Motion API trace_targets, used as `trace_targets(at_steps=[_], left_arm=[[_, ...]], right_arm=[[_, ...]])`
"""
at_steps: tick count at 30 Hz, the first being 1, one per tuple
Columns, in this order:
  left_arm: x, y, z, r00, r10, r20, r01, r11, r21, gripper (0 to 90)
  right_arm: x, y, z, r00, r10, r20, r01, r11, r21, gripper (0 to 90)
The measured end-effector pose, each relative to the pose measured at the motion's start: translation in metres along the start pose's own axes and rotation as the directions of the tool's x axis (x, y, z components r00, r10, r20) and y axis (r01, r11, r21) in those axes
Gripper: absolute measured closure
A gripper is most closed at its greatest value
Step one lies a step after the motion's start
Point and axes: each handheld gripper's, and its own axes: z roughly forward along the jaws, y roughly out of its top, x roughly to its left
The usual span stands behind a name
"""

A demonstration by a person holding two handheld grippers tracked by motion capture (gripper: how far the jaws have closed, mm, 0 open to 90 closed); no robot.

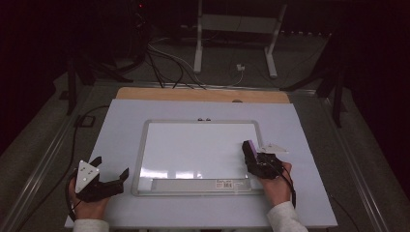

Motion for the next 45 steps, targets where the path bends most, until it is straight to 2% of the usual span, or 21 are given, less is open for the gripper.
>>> trace_targets(at_steps=[4, 8, 14, 17, 22, 25, 28, 30, 33, 37, 40, 45], left_arm=[[0.000, 0.000, 0.000, 1.0000, 0.000, -0.001, 0.000, 1.0000, 0.002, 0.6], [0.000, 0.000, 0.000, 1.0000, -0.002, -0.001, 0.002, 1.0000, 0.000, 0.6], [0.000, 0.000, 0.001, 1.0000, 0.003, 0.002, -0.003, 1.0000, 0.003, 0.6], [0.000, 0.000, 0.001, 1.0000, 0.001, 0.002, -0.001, 1.0000, 0.004, 0.6], [-0.001, 0.000, 0.001, 1.0000, 0.002, 0.003, -0.002, 1.0000, 0.003, 0.6], [-0.001, 0.000, 0.001, 1.0000, 0.002, 0.003, -0.002, 1.0000, 0.002, 0.6], [-0.001, 0.000, 0.001, 1.0000, 0.002, 0.003, -0.002, 1.0000, 0.002, 0.6], [-0.001, 0.000, 0.001, 1.0000, 0.002, 0.004, -0.002, 1.0000, 0.002, 0.6], [-0.001, 0.000, 0.001, 1.0000, 0.003, 0.004, -0.003, 1.0000, 0.001, 0.6], [-0.001, 0.000, 0.000, 1.0000, 0.000, 0.004, 0.000, 1.0000, -0.002, 0.6], [-0.001, 0.000, 0.000, 1.0000, 0.001, 0.003, -0.001, 1.0000, -0.003, 0.6], [-0.001, 0.001, 0.000, 1.0000, 0.000, 0.005, 0.000, 1.0000, -0.008, 0.6]], right_arm=[[-0.002, -0.002, -0.004, 1.0000, -0.003, 0.008, 0.003, 1.000, 0.003, 62.4], [-0.002, -0.006, -0.008, 0.9997, -0.006, 0.024, 0.006, 1.000, 0.008, 62.5], [-0.001, -0.014, -0.017, 0.9988, 0.018, 0.045, -0.019, 1.000, 0.017, 62.5], [0.002, -0.018, -0.022, 0.9985, 0.009, 0.054, -0.011, 1.000, 0.020, 60.0], [0.011, -0.022, -0.029, 0.9993, 0.001, 0.037, -0.002, 1.000, 0.030, 51.1], [0.013, -0.025, -0.034, 0.9997, -0.004, 0.024, 0.003, 0.999, 0.032, 50.7], [0.013, -0.025, -0.038, 0.9999, 0.012, -0.001, -0.012, 0.999, 0.034, 50.5], [0.010, -0.025, -0.041, 0.9999, 0.012, -0.005, -0.012, 1.000, 0.014, 45.4], [0.004, -0.021, -0.044, 0.9991, 0.015, -0.040, -0.017, 0.999, -0.052, 33.0], [-0.005, -0.015, -0.049, 0.9969, 0.015, -0.077, -0.025, 0.990, -0.136, 19.3], [-0.013, -0.015, -0.053, 0.9961, -0.001, -0.088, -0.015, 0.982, -0.189, 14.8], [-0.028, -0.020, -0.057, 0.9972, -0.001, -0.075, -0.019, 0.965, -0.263, 11.4]])
